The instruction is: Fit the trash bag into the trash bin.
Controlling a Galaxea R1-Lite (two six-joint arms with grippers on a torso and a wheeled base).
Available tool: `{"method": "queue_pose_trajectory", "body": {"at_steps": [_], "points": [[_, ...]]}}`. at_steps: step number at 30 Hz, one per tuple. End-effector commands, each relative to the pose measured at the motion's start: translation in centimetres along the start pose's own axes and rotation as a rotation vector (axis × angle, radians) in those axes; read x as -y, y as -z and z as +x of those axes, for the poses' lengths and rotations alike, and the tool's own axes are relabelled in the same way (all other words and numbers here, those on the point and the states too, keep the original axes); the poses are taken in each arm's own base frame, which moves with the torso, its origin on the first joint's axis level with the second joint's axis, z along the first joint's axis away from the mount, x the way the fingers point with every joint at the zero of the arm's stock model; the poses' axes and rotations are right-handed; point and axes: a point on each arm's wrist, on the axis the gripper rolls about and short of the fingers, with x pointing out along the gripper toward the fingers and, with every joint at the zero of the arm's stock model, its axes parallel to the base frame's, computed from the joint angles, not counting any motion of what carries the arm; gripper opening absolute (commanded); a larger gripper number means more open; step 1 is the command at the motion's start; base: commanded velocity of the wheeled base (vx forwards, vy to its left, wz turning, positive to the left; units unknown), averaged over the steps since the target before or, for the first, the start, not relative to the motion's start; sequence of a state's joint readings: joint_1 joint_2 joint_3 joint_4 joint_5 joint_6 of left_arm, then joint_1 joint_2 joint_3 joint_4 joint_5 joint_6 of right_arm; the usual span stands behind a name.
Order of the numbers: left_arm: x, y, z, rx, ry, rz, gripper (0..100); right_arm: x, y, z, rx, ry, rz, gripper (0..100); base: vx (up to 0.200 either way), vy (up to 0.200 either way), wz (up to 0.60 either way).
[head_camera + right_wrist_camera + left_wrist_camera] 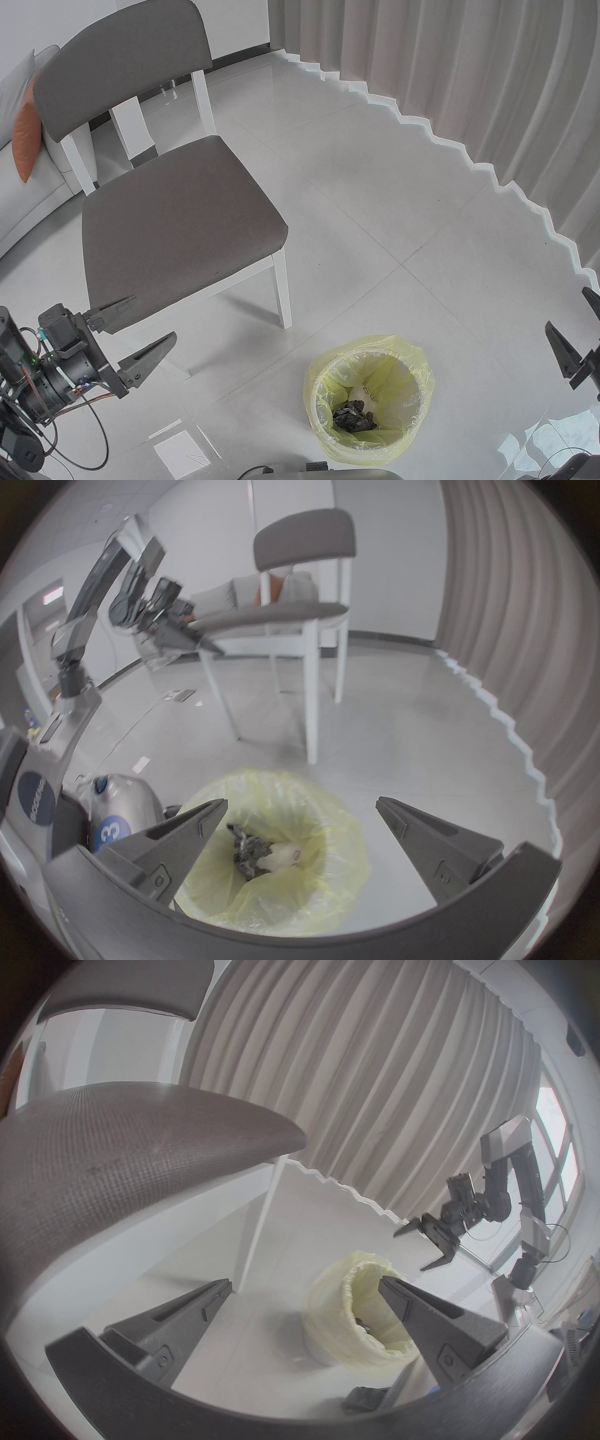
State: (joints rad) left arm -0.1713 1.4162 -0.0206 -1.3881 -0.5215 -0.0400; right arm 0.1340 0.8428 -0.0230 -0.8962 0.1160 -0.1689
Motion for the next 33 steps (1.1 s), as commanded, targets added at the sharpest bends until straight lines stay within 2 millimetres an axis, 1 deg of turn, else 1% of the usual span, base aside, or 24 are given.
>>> {"method": "queue_pose_trajectory", "body": {"at_steps": [1,3,4,5,6,8,10,12,15,16,17,19,21,22,24,25,28,31,33], "points": [[3.1,-2.3,-6.8,0.14,-0.116,0.059,100,-0.9,0.6,-6.8,0.171,0.067,0.096,100,0.0,0.0,0.0],[3.7,-2.2,-7.8,0.143,-0.13,0.061,100,-1.2,0.8,-7.7,0.19,0.036,0.111,100,0.0,0.0,0.0],[4.4,-2.1,-9.0,0.15,-0.138,0.058,100,-1.5,1.2,-8.5,0.195,0.014,0.128,100,0.0,0.0,0.0],[4.6,-2.1,-9.3,0.152,-0.141,0.058,100,-1.6,1.3,-8.7,0.194,0.011,0.135,100,0.0,0.0,0.0],[5.5,-1.9,-10.5,0.163,-0.153,0.062,100,-1.8,1.6,-9.4,0.183,0.004,0.149,100,0.0,0.0,0.0],[6.7,-1.5,-12.2,0.166,-0.171,0.054,100,-2.1,2.0,-10.3,0.172,0.001,0.158,100,0.0,0.0,0.0],[7.5,-1.2,-13.2,0.167,-0.188,0.047,100,-2.2,2.3,-10.7,0.166,0.008,0.162,100,0.0,0.0,0.0],[9.7,-0.3,-15.8,0.169,-0.216,0.029,100,-2.5,3.0,-10.9,0.171,0.02,0.183,100,0.0,0.0,0.0],[10.7,0.8,-17.1,0.153,-0.227,0.017,100,-2.6,4.4,-10.5,0.121,0.021,0.185,100,0.0,0.0,0.0],[10.7,0.8,-17.1,0.153,-0.227,0.017,100,-2.6,4.4,-10.5,0.121,0.021,0.185,100,0.0,0.0,0.0],[10.8,1.0,-17.3,0.154,-0.233,0.012,100,-2.7,5.0,-10.3,0.09,0.023,0.176,100,0.0,0.0,0.0],[10.6,1.3,-17.3,0.149,-0.258,0.007,100,-2.7,5.2,-10.3,0.07,0.027,0.189,100,0.0,0.0,0.0],[10.2,2.4,-17.0,0.122,-0.301,-0.01,100,-2.7,5.2,-10.3,0.068,0.04,0.186,100,0.0,0.0,0.0],[9.7,3.8,-16.5,0.079,-0.329,-0.018,100,-2.6,5.3,-10.3,0.063,0.051,0.174,100,0.0,0.0,0.0],[9.7,3.8,-16.5,0.079,-0.329,-0.018,100,-2.6,5.3,-10.3,0.063,0.051,0.174,100,0.0,0.0,0.0],[8.7,6.0,-15.8,0.037,-0.43,0.037,100,-2.6,5.5,-10.3,0.04,0.082,0.119,100,0.0,0.0,0.0],[8.5,5.9,-15.8,0.074,-0.495,0.058,100,-2.5,6.0,-10.3,-0.011,0.15,0.104,100,0.0,0.0,0.0],[8.5,6.0,-15.8,0.067,-0.506,0.07,100,-2.4,6.0,-10.3,-0.018,0.186,0.126,100,0.0,0.0,0.0],[8.4,6.0,-15.8,0.063,-0.556,0.091,100,-2.4,6.0,-10.3,-0.01,0.188,0.196,100,0.0,0.0,0.0]]}}
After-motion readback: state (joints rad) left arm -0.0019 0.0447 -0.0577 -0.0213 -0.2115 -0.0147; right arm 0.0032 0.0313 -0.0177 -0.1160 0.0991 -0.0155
